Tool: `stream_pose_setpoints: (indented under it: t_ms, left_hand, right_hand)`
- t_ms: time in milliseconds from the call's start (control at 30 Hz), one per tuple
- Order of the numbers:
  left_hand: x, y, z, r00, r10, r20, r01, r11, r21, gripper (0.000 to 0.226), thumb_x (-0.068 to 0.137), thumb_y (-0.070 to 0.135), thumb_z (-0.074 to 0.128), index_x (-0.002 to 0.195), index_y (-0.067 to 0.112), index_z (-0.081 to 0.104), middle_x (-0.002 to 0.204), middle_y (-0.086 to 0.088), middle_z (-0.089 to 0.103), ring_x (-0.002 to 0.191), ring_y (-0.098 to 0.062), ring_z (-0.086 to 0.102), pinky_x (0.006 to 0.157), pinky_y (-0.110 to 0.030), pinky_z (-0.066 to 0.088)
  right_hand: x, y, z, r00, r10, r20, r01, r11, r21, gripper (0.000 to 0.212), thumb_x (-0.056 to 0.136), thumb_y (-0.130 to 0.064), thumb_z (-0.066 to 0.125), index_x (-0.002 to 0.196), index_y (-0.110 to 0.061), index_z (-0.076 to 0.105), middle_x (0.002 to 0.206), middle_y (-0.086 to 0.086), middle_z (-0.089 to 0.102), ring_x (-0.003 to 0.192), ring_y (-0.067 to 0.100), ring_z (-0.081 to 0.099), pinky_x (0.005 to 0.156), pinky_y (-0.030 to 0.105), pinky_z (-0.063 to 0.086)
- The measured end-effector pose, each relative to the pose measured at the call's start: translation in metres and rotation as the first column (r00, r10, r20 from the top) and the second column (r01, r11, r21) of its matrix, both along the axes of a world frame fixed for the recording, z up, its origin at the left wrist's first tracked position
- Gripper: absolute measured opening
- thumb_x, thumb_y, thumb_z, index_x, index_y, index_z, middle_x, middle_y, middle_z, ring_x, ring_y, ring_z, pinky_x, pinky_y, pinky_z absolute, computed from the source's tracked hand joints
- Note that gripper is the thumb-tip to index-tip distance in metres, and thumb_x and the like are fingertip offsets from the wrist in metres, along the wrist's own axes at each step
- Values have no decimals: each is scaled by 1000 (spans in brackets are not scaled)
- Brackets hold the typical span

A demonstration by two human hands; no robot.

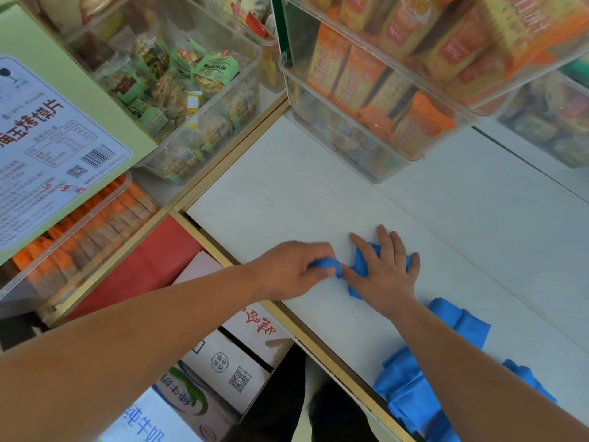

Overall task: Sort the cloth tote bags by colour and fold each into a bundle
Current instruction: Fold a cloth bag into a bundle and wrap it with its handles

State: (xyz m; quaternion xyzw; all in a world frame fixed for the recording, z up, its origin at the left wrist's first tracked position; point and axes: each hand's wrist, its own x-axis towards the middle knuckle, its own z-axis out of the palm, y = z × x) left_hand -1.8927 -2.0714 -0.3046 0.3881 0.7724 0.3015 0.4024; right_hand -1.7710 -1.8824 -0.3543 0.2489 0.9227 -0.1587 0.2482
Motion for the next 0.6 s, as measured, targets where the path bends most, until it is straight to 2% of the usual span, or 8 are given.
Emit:
stream_pose_setpoints:
  t_ms: [67,100,200,267,367,433,500,600]
  left_hand:
    - [-1,7,3,931,323,170,-333,942,38,14,103,32,55,93,22,58,79,-1,61,73,-14,66,73,-34,58]
    - [1,11,3,876,421,235,-440,897,31,16,103,31,55,95,18,60,78,-5,61,69,-12,67,71,-31,60]
    - [12,25,-6,742,608,282,-621,782,-52,24,103,34,55,98,12,62,75,-10,57,60,-13,63,61,-23,57]
    - [21,31,-19,686,697,210,-688,715,-125,28,102,38,54,96,12,63,78,-12,59,64,-19,62,65,-34,59]
    - [30,37,-28,662,744,96,-718,665,-204,33,101,44,51,92,13,61,83,-12,65,72,-27,67,72,-50,60]
    - [33,35,-28,654,751,93,-724,657,-212,35,101,45,49,92,12,60,82,-11,64,72,-27,71,70,-46,61]
    - [35,29,-26,636,757,153,-722,653,-229,38,102,43,51,95,6,59,79,-8,60,65,-20,73,62,-32,58]
    - [36,21,-27,622,756,201,-718,654,-238,38,101,39,58,95,2,61,76,-6,59,62,-13,73,55,-21,52]
  right_hand:
    - [-1,1,5,999,-32,-2,32,998,-55,68,89,-82,18,152,-59,10,166,-12,-15,152,13,-21,121,58,-10]
    - [-1,1,7,999,-51,-3,50,995,-81,68,88,-82,15,152,-60,11,166,-13,-14,152,12,-21,121,58,-11]
    - [0,2,9,998,-62,-11,60,991,-118,83,75,-94,4,151,-61,12,166,-14,-14,151,10,-21,120,58,-13]
    - [0,1,9,999,-49,-24,46,994,-98,97,65,-103,1,151,-60,12,166,-14,-15,151,10,-22,120,58,-13]
    - [0,-5,6,999,-36,-21,36,999,-12,100,63,-105,10,152,-58,10,166,-11,-15,152,13,-20,121,58,-11]
    - [0,-9,3,998,-39,-46,40,999,26,94,69,-103,15,152,-58,12,166,-10,-13,152,14,-18,121,57,-9]
    - [2,-9,-1,997,-24,-73,29,998,61,85,76,-96,20,152,-56,14,166,-9,-11,153,16,-16,121,58,-6]
    - [5,-8,-5,995,15,-97,-7,996,85,76,86,-82,33,153,-53,15,166,-6,-10,153,20,-14,121,61,-3]
